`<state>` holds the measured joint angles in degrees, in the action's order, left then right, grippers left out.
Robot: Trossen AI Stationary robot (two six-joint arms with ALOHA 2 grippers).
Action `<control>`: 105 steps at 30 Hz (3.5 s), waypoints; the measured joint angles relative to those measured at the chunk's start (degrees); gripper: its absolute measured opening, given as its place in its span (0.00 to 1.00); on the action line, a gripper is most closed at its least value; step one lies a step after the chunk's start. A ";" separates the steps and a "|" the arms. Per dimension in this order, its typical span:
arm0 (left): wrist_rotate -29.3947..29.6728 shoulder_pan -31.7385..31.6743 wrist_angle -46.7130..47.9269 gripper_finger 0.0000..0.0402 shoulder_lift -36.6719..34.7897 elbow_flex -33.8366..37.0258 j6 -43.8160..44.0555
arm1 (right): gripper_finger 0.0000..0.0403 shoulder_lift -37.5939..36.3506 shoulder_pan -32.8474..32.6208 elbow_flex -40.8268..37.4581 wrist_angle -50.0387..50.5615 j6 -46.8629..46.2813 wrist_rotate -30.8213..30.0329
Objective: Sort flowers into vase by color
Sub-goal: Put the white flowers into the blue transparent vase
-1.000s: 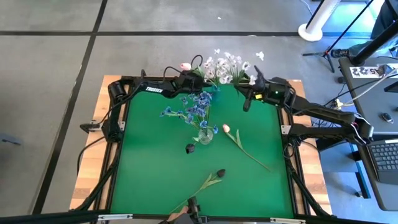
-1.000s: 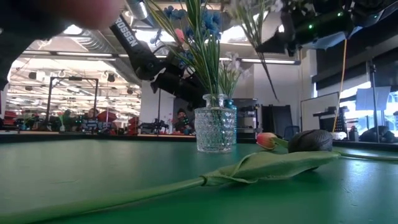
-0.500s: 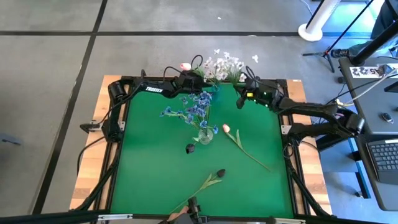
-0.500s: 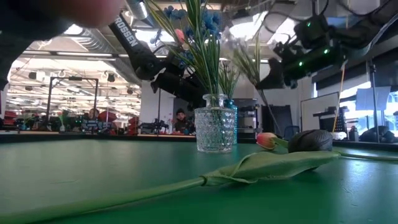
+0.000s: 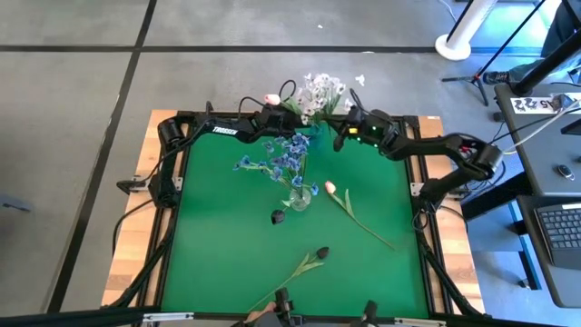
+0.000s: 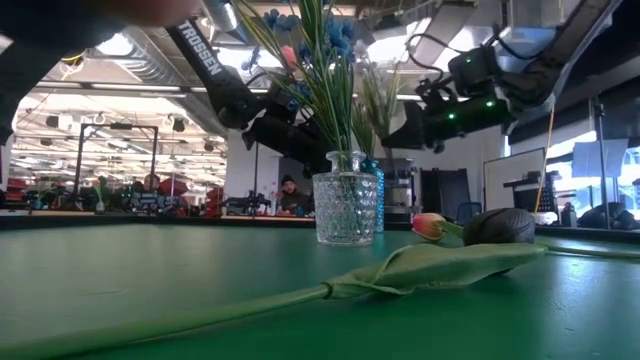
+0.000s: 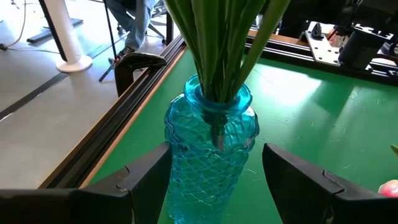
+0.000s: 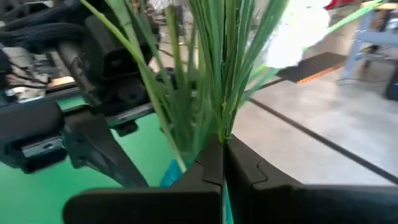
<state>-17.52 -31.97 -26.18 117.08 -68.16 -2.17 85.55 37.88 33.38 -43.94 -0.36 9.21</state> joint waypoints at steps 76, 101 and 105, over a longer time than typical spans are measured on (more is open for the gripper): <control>13.17 4.22 -4.05 0.61 -0.55 0.02 2.38 | 0.00 -11.27 -3.98 2.25 14.10 -2.18 13.55; 13.49 4.93 0.56 0.39 -0.57 -0.07 3.09 | 0.00 -11.46 -5.65 2.23 14.16 -1.45 10.87; 13.49 5.48 5.56 0.32 -0.31 0.11 2.92 | 0.00 -11.46 -5.65 2.23 14.47 -1.47 10.89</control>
<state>-4.03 -26.48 -20.62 116.77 -68.05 0.74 74.08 32.23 35.62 -29.48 -1.83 20.10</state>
